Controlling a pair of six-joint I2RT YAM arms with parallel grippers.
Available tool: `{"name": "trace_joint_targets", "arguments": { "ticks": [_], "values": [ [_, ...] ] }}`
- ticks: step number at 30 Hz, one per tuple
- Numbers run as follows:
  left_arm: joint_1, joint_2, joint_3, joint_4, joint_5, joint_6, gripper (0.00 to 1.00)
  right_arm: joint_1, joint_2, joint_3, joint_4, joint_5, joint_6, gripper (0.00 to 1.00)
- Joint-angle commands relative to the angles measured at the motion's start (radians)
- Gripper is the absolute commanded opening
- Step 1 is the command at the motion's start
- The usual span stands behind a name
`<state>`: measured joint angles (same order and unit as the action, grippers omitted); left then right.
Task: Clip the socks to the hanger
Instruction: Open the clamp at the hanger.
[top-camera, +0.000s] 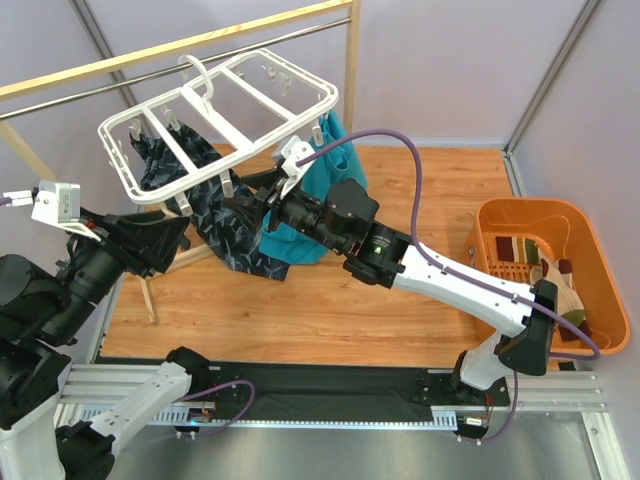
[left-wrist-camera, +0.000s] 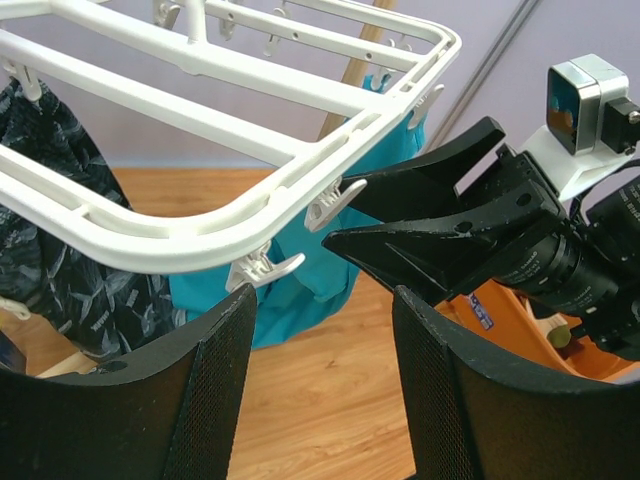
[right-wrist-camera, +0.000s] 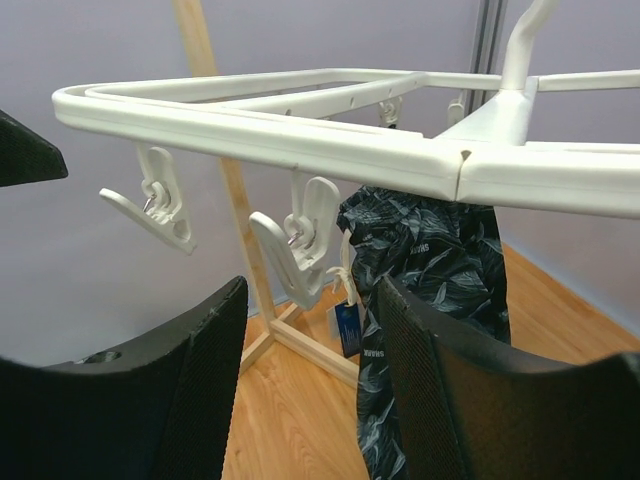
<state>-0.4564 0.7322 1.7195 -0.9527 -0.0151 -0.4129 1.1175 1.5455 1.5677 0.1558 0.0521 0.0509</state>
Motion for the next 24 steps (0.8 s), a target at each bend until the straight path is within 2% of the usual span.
{"name": "trace_joint_targets", "arguments": {
  "ticks": [1, 24],
  "values": [
    [-0.001, 0.003, -0.003, 0.023, 0.009, 0.017, 0.64, 0.007, 0.016, 0.029, 0.044, -0.001, -0.016, 0.57],
    [-0.001, -0.010, -0.023, 0.026, 0.027, 0.006, 0.64, 0.007, 0.053, 0.063, 0.079, 0.051, 0.017, 0.50]
  ]
}}
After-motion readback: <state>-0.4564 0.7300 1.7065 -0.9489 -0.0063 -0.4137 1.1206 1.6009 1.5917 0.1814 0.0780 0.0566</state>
